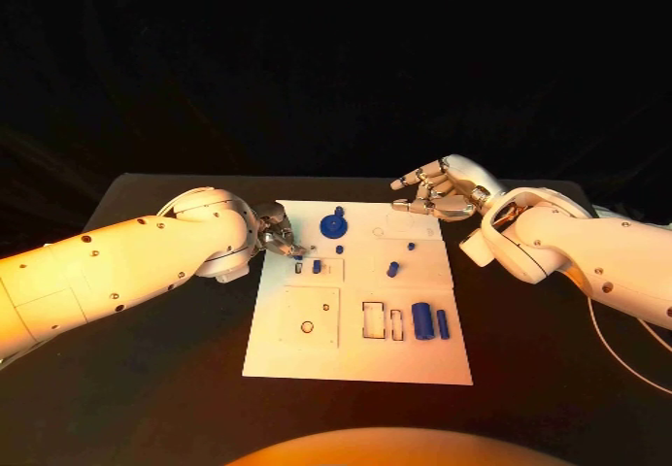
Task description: Assemble the parts on the task board
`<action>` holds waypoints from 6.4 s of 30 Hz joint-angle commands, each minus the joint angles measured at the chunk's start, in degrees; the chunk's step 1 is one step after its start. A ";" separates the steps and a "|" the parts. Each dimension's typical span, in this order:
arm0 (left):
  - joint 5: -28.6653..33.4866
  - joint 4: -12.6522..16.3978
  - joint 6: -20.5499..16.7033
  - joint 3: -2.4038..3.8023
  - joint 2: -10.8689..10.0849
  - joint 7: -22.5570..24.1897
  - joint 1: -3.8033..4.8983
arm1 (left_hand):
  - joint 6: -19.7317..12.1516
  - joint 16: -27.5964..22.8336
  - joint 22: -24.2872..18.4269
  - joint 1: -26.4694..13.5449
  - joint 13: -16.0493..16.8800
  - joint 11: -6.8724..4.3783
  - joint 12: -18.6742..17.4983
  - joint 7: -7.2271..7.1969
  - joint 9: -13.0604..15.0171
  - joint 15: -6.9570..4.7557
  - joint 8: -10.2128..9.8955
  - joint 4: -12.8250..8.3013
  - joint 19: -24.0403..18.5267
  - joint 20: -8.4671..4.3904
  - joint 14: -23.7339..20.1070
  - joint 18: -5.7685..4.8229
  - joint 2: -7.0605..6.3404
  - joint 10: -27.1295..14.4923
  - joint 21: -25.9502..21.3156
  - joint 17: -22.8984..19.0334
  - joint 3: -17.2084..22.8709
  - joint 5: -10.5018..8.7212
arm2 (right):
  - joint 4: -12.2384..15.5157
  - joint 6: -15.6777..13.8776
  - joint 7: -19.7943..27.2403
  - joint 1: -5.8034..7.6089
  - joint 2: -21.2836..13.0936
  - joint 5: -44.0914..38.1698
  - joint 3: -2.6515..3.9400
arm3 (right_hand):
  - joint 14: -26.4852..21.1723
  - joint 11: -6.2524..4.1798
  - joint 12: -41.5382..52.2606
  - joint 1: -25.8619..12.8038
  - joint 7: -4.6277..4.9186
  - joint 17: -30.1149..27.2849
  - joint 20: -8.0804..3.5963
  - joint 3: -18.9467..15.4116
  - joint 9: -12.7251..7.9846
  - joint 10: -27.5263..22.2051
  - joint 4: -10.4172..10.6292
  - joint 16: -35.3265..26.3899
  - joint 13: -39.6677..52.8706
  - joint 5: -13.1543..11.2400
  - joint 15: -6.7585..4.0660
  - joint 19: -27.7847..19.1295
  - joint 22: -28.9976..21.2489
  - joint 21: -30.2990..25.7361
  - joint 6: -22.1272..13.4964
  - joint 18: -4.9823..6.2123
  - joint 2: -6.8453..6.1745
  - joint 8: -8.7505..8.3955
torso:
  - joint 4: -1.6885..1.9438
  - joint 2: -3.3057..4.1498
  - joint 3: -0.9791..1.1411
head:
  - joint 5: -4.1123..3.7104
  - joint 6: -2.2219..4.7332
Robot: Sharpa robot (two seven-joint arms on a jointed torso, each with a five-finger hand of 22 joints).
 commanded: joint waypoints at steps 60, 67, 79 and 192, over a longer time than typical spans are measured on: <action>0.14 -1.65 10.60 -0.11 2.32 -3.14 -0.56 | 1.76 0.18 6.11 -6.20 -0.07 -0.34 0.00 -1.08 0.16 -0.34 0.12 -3.05 2.05 -0.13 5.91 -0.01 -1.88 0.57 -0.05 15.09 5.87 0.29 | 0.14 1.73 0.07 -0.20 -0.05 -0.14 0.00 | 2.98 -0.01 -0.35 0.03 0.07 2.36 0.07 -0.50 0.07 -0.33 0.17 -0.43 -0.24 0.16 0.32 -0.32 -0.08 -0.30 0.48 0.80 0.82 0.12 | -0.13 0.06 0.04 | 0.15 -1.14; 0.23 -2.32 11.26 -0.12 2.83 -4.02 -0.56 | 2.59 0.18 6.29 -8.65 0.16 -0.48 0.23 -1.26 0.16 -0.51 0.02 -1.97 2.13 -0.29 5.91 -0.04 -2.64 0.79 0.04 15.09 4.61 0.17 | 0.20 2.24 -0.08 -0.20 -0.09 -0.14 0.00 | 2.98 -0.01 -0.48 0.09 0.06 2.35 0.07 -0.53 0.07 -0.39 0.14 -0.45 -0.35 0.15 0.32 -0.34 -0.12 -0.33 0.47 0.81 0.80 0.12 | -0.01 0.01 0.04 | 0.09 -1.28; -0.20 -2.77 10.74 -0.13 3.12 -4.32 -0.56 | 3.43 0.18 6.47 -10.63 0.66 -0.64 0.69 -1.44 0.17 -0.65 -0.05 -0.94 2.22 -0.42 5.91 -0.08 -3.11 1.21 0.12 15.09 3.09 0.13 | 0.26 2.32 -0.09 -0.20 -0.14 -0.14 0.00 | 2.98 0.00 -0.57 0.05 0.07 2.34 0.06 -0.61 0.07 -0.43 0.16 -0.47 -0.43 0.09 0.32 -0.33 -0.12 -0.33 0.47 0.81 0.78 0.11 | -0.04 0.02 0.00 | 0.10 -1.32; -23.23 -12.29 -8.67 -1.17 12.84 24.15 -3.59 | 6.97 -12.09 -11.96 12.03 -57.39 5.26 -49.15 4.50 -30.39 3.55 -24.36 -6.79 -0.64 3.09 2.10 3.71 -3.53 -14.11 -20.05 -5.40 -4.11 -2.45 | -0.21 1.57 0.55 -0.54 0.59 0.03 -0.06 | 2.96 0.01 -0.99 0.09 0.09 2.09 0.08 -1.20 0.06 -0.59 0.55 -0.84 -0.98 0.98 0.33 -0.44 -0.40 -0.60 0.44 0.84 1.53 0.09 | -0.03 0.03 0.01 | -1.16 -0.42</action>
